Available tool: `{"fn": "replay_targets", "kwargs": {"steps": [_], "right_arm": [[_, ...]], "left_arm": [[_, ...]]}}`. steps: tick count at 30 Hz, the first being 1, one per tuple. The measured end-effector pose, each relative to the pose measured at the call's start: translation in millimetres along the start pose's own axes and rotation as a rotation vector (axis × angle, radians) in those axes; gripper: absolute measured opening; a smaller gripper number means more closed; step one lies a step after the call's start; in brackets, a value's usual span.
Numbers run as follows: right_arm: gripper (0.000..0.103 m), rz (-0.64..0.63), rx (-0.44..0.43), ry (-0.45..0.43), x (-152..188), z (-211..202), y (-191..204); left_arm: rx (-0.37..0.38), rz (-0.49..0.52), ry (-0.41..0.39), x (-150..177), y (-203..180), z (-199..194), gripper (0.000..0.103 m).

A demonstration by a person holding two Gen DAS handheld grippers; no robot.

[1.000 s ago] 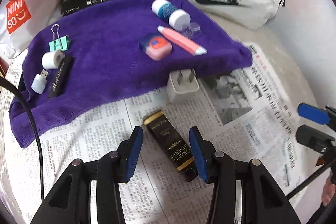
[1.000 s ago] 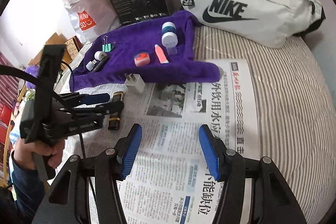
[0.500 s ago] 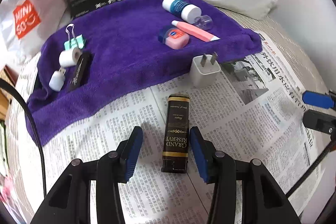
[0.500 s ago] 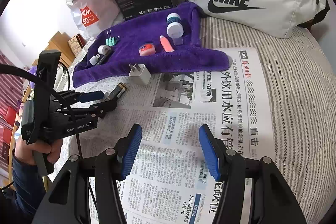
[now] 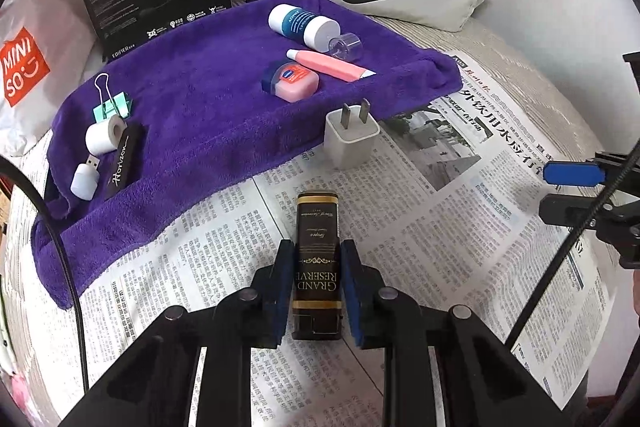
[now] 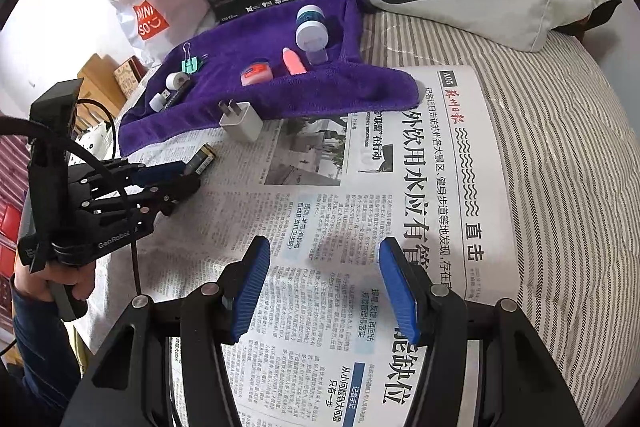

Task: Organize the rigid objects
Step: 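Lift the Grand Reserve bottle with the left tool while the right reaches toward the plug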

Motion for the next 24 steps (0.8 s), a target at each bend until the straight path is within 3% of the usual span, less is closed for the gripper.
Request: {"fn": "replay_targets", "kwargs": {"steps": [6,14,24], "right_arm": [[0.057,-0.011,-0.002,0.013,-1.3,5.9,5.4],[0.057,-0.017,0.002,0.030,-0.5,13.8,11.2],[0.057,-0.037,-0.019,0.003,-14.4,12.8,26.2]], "left_arm": [[-0.034,0.030,-0.001,0.2,-5.2,-0.7,0.023],[-0.021,0.025,-0.005,0.9,-3.0,-0.7,0.023],[-0.041,-0.076,-0.027,23.1,37.3,-18.8,0.023]]}}
Point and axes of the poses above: each gripper's, at about its wrist camera, not at the fingertips, and z roughly the way its jaws point, y to its left, x to its underside, the point moved 4 cm from there along z, roughly the way its jaws point, and after that the axes turned 11 degrees about y, right-handed, at the moved point
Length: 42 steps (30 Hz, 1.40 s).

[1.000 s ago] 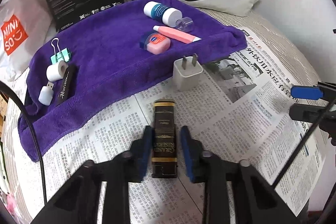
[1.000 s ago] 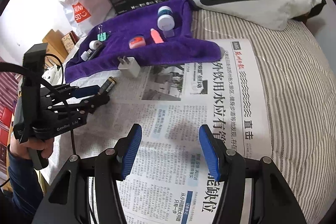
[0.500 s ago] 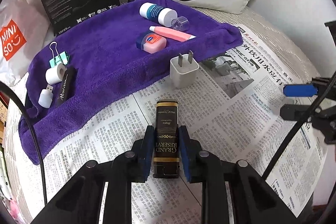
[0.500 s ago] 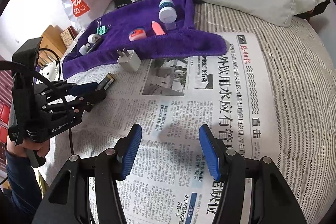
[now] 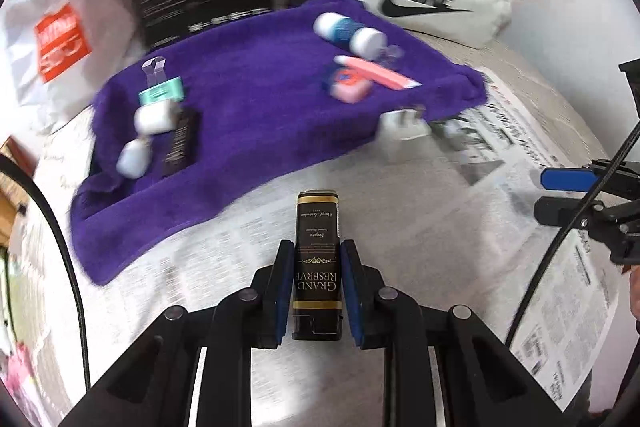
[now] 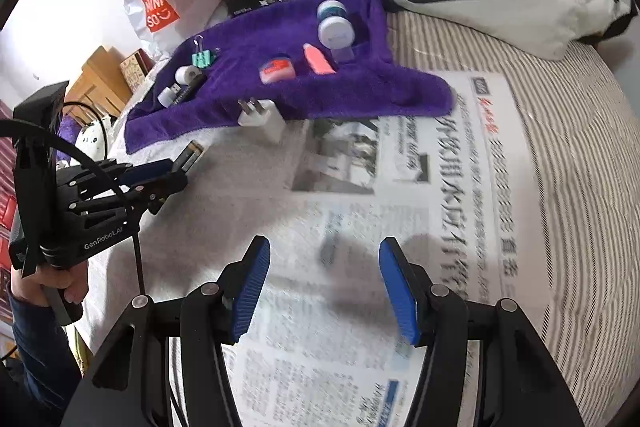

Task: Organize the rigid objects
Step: 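Lift the Grand Reserve bottle with the left tool while the right reaches toward the plug, then grasp the white plug adapter with the right tool while the left holds the bottle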

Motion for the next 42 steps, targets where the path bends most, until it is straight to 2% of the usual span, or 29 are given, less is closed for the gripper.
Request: {"fn": "replay_targets", "kwargs": {"steps": [14,20,22,24,30,31,35,42], "right_arm": [[0.056,-0.001,-0.007,-0.048,-52.1,34.0,41.5],[0.055,-0.005,0.014,-0.064,-68.9,48.1,56.0],[0.045,-0.016,0.030,-0.064,-73.0,52.9,59.0],[0.040,-0.013,0.058,-0.056,-76.8,58.1,59.1],[0.037,-0.003,0.087,-0.069,-86.3,63.6,58.0],[0.030,-0.009,0.096,-0.073,-87.4,64.3,58.1],[0.030,-0.038,0.110,-0.056,-85.4,61.2,57.6],[0.029,-0.103,0.141,-0.001,-58.1,52.5,51.5]], "left_arm": [[-0.003,-0.153,0.005,29.2,63.2,0.9,0.023],[0.024,-0.154,-0.004,32.6,67.4,1.3,0.023],[0.034,-0.155,-0.007,33.0,68.1,1.3,0.023],[0.048,-0.160,-0.011,33.7,69.8,0.8,0.023],[0.047,-0.150,-0.011,33.6,68.5,1.3,0.023],[0.047,-0.150,-0.011,34.1,68.6,1.1,0.023],[0.049,-0.150,-0.013,35.2,67.9,0.5,0.023],[0.043,-0.148,-0.009,35.0,65.7,1.7,0.023]]}}
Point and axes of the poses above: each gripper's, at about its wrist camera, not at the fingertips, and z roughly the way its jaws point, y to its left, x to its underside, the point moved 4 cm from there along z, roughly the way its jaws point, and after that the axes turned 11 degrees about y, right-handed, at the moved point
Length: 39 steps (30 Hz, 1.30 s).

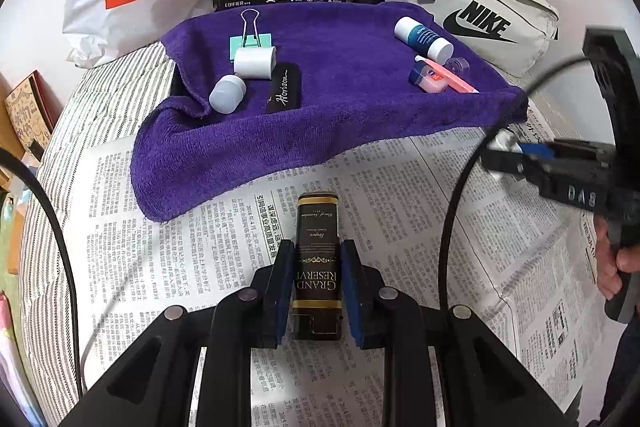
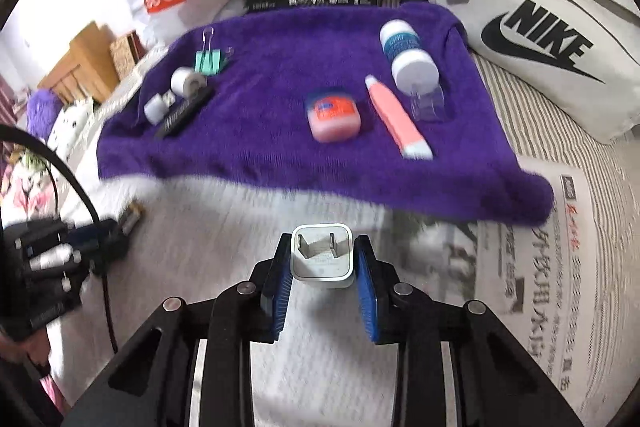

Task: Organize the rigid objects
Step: 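Grasp the white plug adapter with the right tool while the left holds the bottle, then carry the Grand Reserve bottle to the towel with the left tool while the right carries the plug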

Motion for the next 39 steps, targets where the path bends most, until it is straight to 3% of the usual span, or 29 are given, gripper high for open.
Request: {"fn": "replay_targets", "kwargs": {"steps": [11,39], "right_arm": [[0.028,-0.042,0.050,-0.032,3.6,2.8,4.2],[0.027,-0.031,-0.021,-0.025,14.4,-22.7,-20.1]], "left_arm": [[-0.016,0.007,0.000,-1.2,-1.6,3.8,0.023],[0.001,0.005,-0.015,-16.2,-5.8,-27.9,0.023]]}}
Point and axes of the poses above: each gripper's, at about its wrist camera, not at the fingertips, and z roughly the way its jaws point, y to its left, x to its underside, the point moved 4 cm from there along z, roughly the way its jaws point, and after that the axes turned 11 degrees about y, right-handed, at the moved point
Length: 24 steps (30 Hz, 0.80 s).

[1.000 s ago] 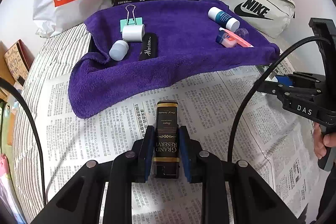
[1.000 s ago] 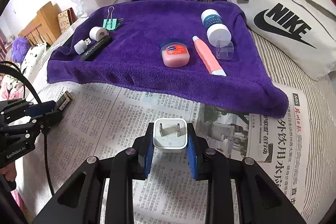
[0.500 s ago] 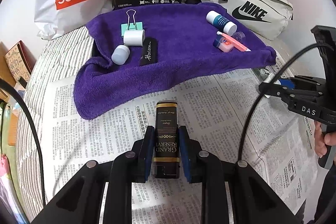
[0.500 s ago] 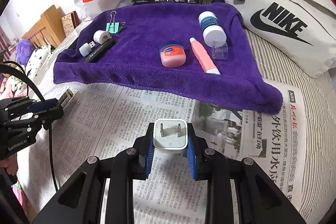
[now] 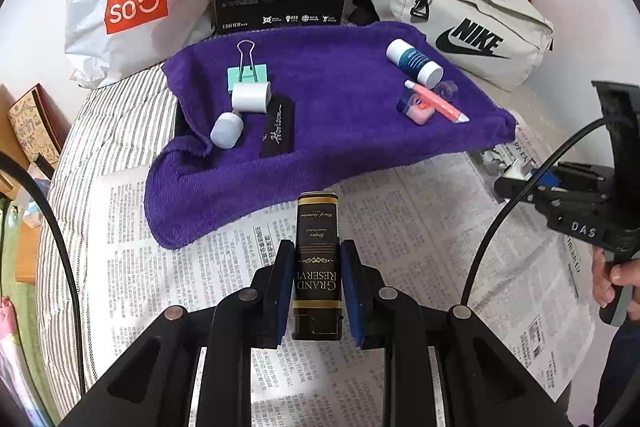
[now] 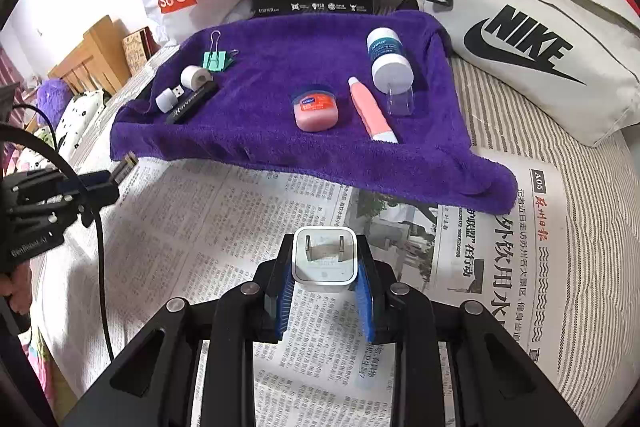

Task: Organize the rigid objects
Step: 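Carry the Grand Reserve bottle to the towel with the left tool while the right carries the plug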

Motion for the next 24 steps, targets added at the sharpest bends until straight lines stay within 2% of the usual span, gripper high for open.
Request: {"fn": "replay_targets", "kwargs": {"steps": [10,24], "right_arm": [[0.027,-0.018,-0.019,0.017,-3.9,-2.1,-0.5],[0.027,-0.025,-0.055,-0.010,-34.4,-18.0,-3.7]], "left_arm": [[0.008,-0.013,-0.016,-11.1,4.1,-9.0,0.023],[0.011,-0.004,-0.026,-39.0,7.2,-17.1,0.023]]}}
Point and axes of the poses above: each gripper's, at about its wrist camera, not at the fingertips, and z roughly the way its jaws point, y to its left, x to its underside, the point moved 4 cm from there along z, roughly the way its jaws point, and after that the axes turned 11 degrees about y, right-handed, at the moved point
